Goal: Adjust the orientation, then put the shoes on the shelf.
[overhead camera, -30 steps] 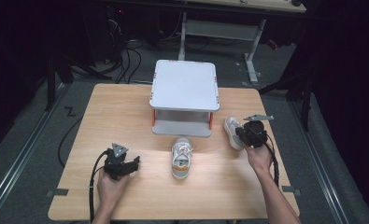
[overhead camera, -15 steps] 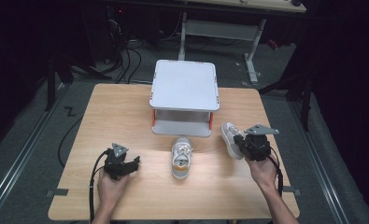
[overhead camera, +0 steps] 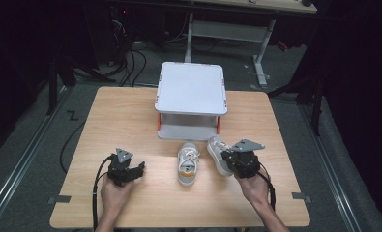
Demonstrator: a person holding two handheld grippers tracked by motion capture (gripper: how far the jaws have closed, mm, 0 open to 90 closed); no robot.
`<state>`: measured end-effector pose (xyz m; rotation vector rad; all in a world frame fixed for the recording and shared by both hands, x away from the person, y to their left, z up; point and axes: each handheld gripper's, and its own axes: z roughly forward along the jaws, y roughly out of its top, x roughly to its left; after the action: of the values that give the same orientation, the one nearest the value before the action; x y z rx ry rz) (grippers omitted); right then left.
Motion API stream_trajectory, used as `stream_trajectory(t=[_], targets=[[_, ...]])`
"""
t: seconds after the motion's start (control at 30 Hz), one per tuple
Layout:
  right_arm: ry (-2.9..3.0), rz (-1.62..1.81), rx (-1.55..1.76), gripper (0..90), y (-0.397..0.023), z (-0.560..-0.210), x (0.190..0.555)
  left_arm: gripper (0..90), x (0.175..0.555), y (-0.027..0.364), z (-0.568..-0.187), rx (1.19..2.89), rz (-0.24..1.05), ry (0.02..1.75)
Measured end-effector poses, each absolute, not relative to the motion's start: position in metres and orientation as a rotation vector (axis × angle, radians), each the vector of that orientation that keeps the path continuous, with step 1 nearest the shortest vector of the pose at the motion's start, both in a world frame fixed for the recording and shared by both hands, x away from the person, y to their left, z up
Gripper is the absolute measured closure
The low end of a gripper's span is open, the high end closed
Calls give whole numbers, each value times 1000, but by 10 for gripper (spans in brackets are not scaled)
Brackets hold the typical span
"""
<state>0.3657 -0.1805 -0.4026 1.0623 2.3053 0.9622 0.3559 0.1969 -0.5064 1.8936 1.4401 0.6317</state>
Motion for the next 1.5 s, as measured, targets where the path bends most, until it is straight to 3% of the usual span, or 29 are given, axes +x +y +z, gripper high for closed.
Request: stream_trajectory(t=[0.43, 0.8, 0.87, 1.03, 1.1, 1.37, 1.5], targets=[[2395, 915, 1051, 880, -138, -428, 361, 322, 356, 196, -506, 1910, 641, 1433], [2471, 972, 1070, 857, -131, -442, 364, 322, 356, 196, -506, 1913, 643, 1432], [2488, 1004, 1077, 834, -132, -445, 365, 322, 356, 196, -506, 1912, 643, 1432], [2476, 1070, 1084, 615, -136, -444, 366, 319, 356, 196, -506, 1912, 641, 1432], [2456, 1110, 1091, 574, -140, -440, 363, 319, 356, 196, -506, 1906, 638, 1437], [2307, 1288, 1128, 504, -180, -432, 360, 287, 357, 197, -506, 1871, 607, 1455], [2220, 1304, 1210, 525, -211, -439, 369, 276, 357, 196, -506, 1878, 610, 1452]])
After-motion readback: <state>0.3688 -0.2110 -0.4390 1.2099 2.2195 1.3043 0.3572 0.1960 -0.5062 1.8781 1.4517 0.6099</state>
